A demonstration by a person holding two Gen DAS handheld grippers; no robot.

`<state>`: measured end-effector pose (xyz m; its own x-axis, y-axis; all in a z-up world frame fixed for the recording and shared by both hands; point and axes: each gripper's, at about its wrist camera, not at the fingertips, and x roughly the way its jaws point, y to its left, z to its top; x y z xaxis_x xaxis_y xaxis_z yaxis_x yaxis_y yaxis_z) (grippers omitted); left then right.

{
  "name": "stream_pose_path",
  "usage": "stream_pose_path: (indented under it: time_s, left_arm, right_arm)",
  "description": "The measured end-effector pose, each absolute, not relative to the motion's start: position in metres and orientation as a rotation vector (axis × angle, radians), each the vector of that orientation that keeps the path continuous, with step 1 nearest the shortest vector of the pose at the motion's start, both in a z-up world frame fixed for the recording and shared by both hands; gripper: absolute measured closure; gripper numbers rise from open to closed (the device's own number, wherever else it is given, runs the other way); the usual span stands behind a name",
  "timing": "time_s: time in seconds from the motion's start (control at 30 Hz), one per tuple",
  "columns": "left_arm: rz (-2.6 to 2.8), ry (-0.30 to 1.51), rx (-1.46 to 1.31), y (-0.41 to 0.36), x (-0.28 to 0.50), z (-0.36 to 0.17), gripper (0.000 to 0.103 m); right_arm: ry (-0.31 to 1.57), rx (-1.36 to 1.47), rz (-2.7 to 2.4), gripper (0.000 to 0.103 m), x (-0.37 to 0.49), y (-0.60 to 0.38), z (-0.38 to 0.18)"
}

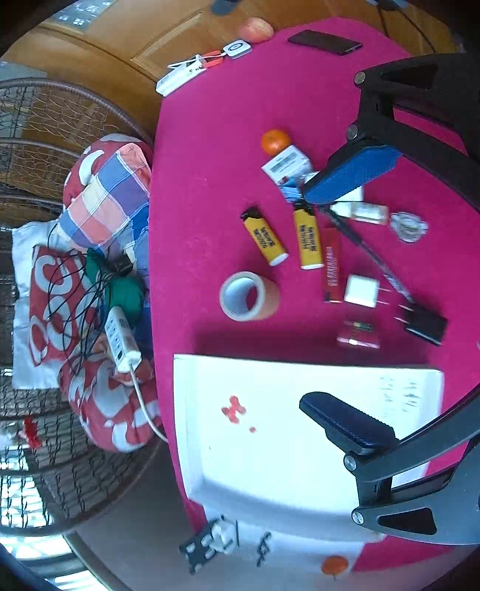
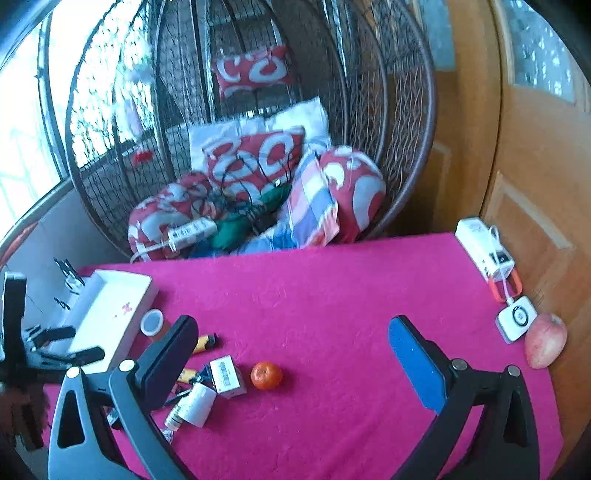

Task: Organize rigid objects
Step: 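Grasp the tape roll with the left tool while the right tool grasps the orange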

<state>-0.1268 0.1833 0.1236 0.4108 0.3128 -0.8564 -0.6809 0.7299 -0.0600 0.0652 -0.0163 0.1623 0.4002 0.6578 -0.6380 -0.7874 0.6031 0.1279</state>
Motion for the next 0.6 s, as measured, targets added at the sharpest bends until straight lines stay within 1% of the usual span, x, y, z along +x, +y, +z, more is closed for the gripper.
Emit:
stream_pose_path:
  time_s: [0.07,0.1,0.13,0.27,0.33,0.5,0.6]
  left_arm:
    - [0.64,0.979,-0.423,0.192,-0.113,0.115,0.002]
    - [0.64,0.99,-0.414,0.196,-0.107,0.111,0.006]
    - [0.643,1.002,-0.406,0.201,-0.102,0.106,0.007]
    - [0.629,1.042,-0.409,0.219,-0.089,0.092,0.008]
    - [0.619,1.059,-0.409,0.224,-0.083,0.085,0.015]
    - [0.607,1.108,-0.374,0.231,-0.066,0.067,0.015]
    - [0.603,1.135,-0.364,0.235,-0.057,0.055,0.018]
  right_arm:
    - [0.745,-0.223,0.917,0.0,0.07,-0.011,0.153]
    - [0.764,-0.236,0.913,0.0,0.072,-0.009,0.148]
    - [0.779,-0.253,0.912,0.0,0.074,-0.006,0.142]
    - [0.857,-0.337,0.897,0.0,0.08,0.011,0.115]
    - [0.892,-0.349,0.883,0.0,0.085,0.018,0.103]
    - [0.965,-0.366,0.862,0.0,0.092,0.036,0.081]
    - [0.997,-0.368,0.852,0.0,0.095,0.042,0.073]
